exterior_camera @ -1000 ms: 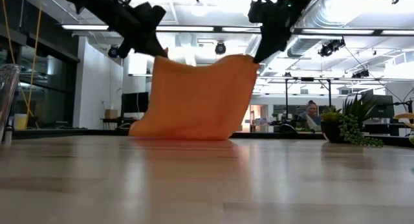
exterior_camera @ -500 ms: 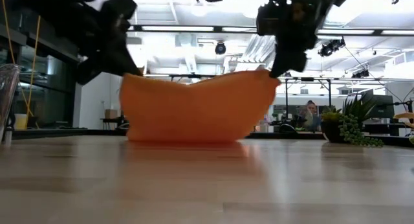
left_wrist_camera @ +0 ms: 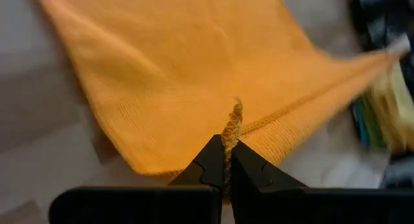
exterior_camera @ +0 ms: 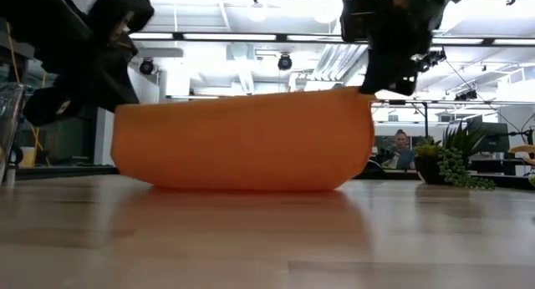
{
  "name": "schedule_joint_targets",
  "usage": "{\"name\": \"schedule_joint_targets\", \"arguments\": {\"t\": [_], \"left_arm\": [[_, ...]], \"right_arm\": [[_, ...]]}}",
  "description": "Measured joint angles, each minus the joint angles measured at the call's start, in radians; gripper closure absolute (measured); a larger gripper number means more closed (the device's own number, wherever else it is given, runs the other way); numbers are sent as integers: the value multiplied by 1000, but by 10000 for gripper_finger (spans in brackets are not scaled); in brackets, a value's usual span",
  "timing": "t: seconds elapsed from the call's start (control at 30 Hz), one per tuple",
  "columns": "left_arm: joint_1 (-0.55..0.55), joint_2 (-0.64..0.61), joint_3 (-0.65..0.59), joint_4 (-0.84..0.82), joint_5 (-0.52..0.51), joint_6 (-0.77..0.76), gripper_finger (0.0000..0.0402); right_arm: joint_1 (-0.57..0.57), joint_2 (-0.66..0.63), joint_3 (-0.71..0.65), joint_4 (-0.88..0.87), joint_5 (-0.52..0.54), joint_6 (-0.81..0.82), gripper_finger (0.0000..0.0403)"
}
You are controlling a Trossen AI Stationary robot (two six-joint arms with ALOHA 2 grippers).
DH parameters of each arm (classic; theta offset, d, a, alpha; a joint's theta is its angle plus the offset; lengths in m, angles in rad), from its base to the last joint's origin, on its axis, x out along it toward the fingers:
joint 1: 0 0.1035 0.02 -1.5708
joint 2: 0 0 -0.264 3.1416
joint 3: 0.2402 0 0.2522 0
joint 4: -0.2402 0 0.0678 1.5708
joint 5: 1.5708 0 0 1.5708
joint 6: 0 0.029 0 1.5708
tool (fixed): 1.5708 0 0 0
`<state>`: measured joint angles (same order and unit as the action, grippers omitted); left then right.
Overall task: Fold microfiber towels
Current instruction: Fold the orange microfiber cloth
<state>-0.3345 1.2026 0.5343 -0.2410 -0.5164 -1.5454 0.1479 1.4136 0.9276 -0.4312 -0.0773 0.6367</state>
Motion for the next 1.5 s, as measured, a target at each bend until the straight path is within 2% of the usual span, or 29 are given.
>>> {"name": "schedule_joint_targets", "arguments": {"t": [0.17, 0.43, 0.7, 1.03, 1.27, 1.4, 1.5], "left_arm": [[86, -14, -1, -50, -28, -34, 401], [299, -23, -1, -43, -42, 172, 401], [488, -23, -1, -55, -73, 331, 401], [625, 6, -1, -33, -74, 459, 401], [689, 111, 0, 143, -71, 564, 401], [726, 162, 0, 261, -48, 636, 401], [747, 197, 0, 274, -20, 667, 401]], "right_arm": [[-78, 0, 0, 1, 89, 38, 403], [-265, 0, 0, 6, 188, 30, 403], [-404, 45, -1, 9, 200, 12, 402], [-438, 184, -1, 71, 175, 16, 402], [-438, 185, -1, 146, 170, 10, 402], [-438, 185, -1, 204, 125, 3, 402], [-438, 185, 0, 249, 83, -15, 403]]}}
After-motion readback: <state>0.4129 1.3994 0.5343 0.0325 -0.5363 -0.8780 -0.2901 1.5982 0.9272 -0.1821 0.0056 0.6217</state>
